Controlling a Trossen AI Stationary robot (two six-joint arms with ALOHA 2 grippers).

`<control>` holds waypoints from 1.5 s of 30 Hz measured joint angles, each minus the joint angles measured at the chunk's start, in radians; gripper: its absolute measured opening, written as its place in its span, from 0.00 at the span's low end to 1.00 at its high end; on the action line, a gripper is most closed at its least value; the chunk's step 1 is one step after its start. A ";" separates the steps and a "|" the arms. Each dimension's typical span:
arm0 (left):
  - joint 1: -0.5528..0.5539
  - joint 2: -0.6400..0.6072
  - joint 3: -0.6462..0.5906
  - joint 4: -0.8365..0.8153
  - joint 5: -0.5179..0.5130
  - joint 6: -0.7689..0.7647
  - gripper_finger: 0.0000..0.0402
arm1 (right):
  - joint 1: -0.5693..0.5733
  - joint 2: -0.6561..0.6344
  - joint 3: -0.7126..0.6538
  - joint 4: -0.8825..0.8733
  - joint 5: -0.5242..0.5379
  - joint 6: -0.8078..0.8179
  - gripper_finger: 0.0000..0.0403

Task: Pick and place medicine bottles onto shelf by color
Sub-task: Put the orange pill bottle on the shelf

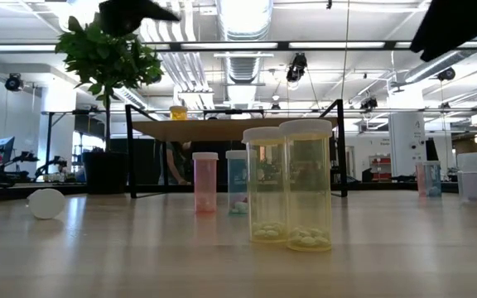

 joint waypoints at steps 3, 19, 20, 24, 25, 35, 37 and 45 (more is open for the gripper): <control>-0.006 0.009 0.032 0.013 0.007 0.078 0.71 | -0.015 0.023 -0.015 0.058 0.013 0.102 0.46; -0.149 0.057 -0.093 -0.050 0.088 -0.156 0.71 | -0.099 0.152 0.017 0.464 0.012 -0.267 0.46; -0.181 0.064 -0.095 -0.054 0.093 -0.162 0.71 | -0.099 0.164 0.018 0.475 0.015 -0.268 0.46; -0.292 0.094 -0.093 -0.084 0.062 -0.204 0.71 | -0.103 0.206 0.018 0.555 0.024 -0.364 0.46; -0.316 0.104 -0.093 -0.084 0.039 -0.196 0.71 | -0.104 0.214 0.018 0.580 0.022 -0.402 0.46; -0.259 0.293 -0.063 0.361 -0.040 0.122 0.71 | -0.226 0.140 0.144 0.434 -0.063 -0.535 0.46; -0.215 0.344 -0.051 0.468 0.014 0.181 0.71 | -0.270 0.112 0.196 0.313 -0.142 -0.509 0.46; -0.105 0.483 0.094 0.513 0.140 0.292 0.71 | -0.229 0.073 0.282 0.026 -0.272 -0.383 0.46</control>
